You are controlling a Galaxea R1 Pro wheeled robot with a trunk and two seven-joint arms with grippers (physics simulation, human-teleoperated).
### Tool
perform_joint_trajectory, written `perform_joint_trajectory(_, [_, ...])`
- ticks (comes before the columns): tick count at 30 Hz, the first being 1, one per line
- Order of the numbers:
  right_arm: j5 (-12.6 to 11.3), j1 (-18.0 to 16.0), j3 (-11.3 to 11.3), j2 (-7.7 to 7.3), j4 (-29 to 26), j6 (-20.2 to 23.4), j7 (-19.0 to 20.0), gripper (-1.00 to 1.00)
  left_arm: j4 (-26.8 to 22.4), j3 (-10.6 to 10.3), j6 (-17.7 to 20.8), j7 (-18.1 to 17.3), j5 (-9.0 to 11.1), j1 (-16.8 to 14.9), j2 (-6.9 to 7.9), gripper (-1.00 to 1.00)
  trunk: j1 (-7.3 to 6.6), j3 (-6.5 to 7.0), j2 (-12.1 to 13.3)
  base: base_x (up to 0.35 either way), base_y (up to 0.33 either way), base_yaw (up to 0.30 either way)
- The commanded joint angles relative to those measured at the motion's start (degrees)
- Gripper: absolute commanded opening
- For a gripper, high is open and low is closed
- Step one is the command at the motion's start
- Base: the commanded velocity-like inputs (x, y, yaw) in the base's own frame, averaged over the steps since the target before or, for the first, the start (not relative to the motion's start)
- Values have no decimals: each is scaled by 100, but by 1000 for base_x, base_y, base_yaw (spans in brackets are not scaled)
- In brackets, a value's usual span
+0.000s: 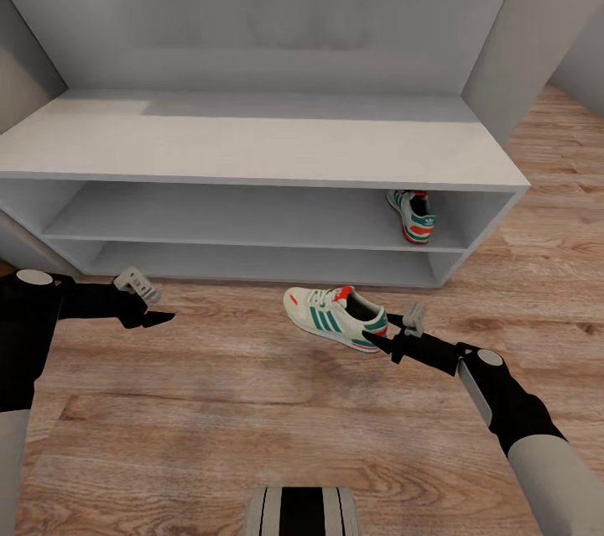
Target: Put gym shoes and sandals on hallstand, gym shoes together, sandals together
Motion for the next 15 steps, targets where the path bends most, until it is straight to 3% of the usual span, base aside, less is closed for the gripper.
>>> perform_joint_trajectory(1, [-1,1,-3,-4,0,1,3,-100,0,1,16,1,-5,0,-3,100,0,0,0,0,0,0])
perform_joint_trajectory(15, [0,56,-15,-1,-16,-10,35,-100,6,-7,74,12,-25,10,-20,100,0,0,0,0,0,0])
